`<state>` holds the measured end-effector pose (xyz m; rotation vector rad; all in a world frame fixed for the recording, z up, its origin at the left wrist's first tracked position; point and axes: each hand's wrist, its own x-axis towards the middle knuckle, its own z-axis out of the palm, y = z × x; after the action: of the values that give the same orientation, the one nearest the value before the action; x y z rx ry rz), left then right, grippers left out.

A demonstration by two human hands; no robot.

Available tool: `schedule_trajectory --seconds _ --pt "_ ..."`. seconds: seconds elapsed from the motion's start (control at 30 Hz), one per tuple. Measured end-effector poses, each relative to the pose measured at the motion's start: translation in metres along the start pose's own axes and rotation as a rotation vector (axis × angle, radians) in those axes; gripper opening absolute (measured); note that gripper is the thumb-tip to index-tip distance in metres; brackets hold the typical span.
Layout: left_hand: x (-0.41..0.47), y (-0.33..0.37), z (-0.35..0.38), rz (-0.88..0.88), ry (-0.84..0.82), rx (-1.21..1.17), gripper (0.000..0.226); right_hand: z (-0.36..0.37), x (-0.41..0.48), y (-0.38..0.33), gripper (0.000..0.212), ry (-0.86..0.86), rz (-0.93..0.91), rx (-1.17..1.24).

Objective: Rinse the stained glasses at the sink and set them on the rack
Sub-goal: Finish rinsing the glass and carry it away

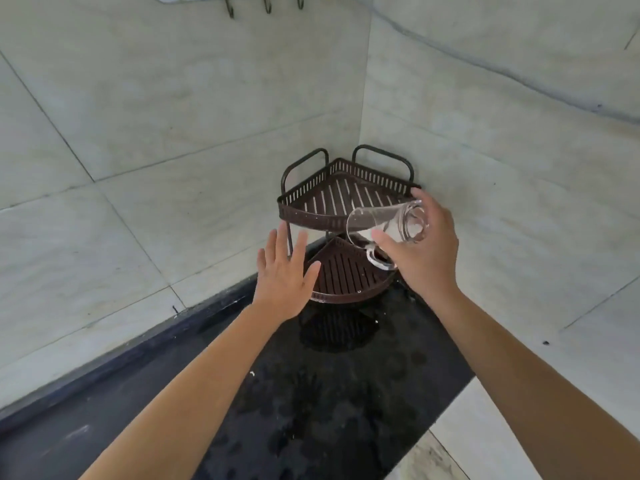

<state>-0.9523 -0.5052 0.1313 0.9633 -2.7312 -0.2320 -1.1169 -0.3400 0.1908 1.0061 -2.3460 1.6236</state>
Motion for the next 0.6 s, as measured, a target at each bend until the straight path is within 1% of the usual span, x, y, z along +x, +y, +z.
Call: schedule_trajectory --seconds 0.07,0.13,0.27,0.4,0.5,0.6 --pt "0.035 0.005 -0.006 -0.004 0.059 0.012 0.066 0.008 0.051 -0.008 0.085 -0.006 -0.03 0.01" --pt "0.062 0.012 -0.008 -0.005 0.078 0.05 0.067 0.019 0.102 -0.01 0.091 -0.091 -0.048 -0.055" --pt "0.11 0.026 -0.004 -0.042 -0.031 0.129 0.071 0.052 0.178 0.005 0.1 -0.336 -0.057 -0.169" --pt "0.144 0.036 0.004 -0.123 -0.15 0.153 0.076 0.089 0.225 0.021 0.098 -0.499 -0.106 -0.233" --pt "0.15 0.038 0.011 -0.184 -0.126 0.148 0.08 0.113 0.245 0.032 0.093 -0.553 -0.138 -0.245" --pt "0.151 0.038 0.016 -0.21 -0.094 0.162 0.084 0.132 0.249 0.039 0.09 -0.577 -0.172 -0.188"
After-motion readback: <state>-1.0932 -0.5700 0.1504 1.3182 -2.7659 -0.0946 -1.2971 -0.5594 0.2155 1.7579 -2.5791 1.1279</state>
